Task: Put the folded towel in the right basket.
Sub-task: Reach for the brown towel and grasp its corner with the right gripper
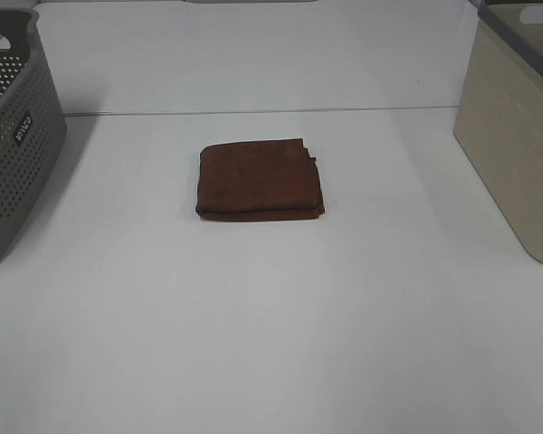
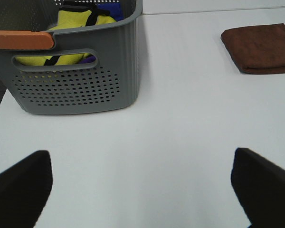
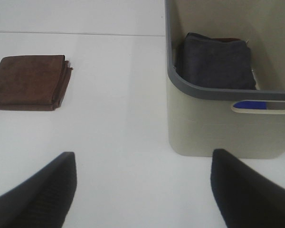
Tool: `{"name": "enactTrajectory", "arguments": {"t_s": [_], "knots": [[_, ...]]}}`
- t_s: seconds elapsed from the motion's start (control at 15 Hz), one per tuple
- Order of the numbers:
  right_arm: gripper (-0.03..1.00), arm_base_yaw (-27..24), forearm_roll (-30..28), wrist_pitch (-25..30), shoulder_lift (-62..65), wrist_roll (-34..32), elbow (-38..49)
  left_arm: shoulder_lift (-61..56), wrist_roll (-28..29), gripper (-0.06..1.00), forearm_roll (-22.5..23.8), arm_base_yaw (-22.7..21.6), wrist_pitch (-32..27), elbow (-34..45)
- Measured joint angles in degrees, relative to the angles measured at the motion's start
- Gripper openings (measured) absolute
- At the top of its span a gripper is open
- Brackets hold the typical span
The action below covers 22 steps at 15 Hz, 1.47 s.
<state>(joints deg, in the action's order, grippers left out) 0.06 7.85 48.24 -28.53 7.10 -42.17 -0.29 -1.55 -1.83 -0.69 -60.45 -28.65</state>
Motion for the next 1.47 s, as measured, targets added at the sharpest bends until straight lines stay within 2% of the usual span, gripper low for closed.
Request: {"name": "enactTrajectory", "arguments": {"t_s": [0.27,0.6,0.67,0.8,0.87,0.93,1.13,1.47], "knots": [[0.74,0.0,5.0,-0.6,-19.9,3.3,-10.9,0.0,0.0,0.97,0.0,0.0,0.0,0.0],[0.74,0.3,14.1,4.3,-46.5,9.7,-30.8,0.0,0.0,0.97,0.0,0.0,0.0,0.0],[0.74,1.6,14.3,4.4,-50.8,10.5,-34.2,0.0,0.0,0.97,0.0,0.0,0.0,0.0],[0.74,5.4,14.2,4.3,-56.6,11.0,-38.4,0.0,0.0,0.97,0.0,0.0,0.0,0.0],[0.74,10.9,14.3,4.3,-64.4,10.8,-43.4,0.0,0.0,0.97,0.0,0.0,0.0,0.0],[0.74,12.9,14.6,4.3,-68.8,10.0,-45.8,0.0,0.0,0.97,0.0,0.0,0.0,0.0],[0.74,14.0,18.5,6.6,-79.2,6.8,-51.2,0.0,0.0,0.97,0.0,0.0,0.0,0.0],[0.71,14.0,24.8,12.6,-98.7,6.6,-62.9,0.0,0.0,0.97,0.0,0.0,0.0,0.0]]}}
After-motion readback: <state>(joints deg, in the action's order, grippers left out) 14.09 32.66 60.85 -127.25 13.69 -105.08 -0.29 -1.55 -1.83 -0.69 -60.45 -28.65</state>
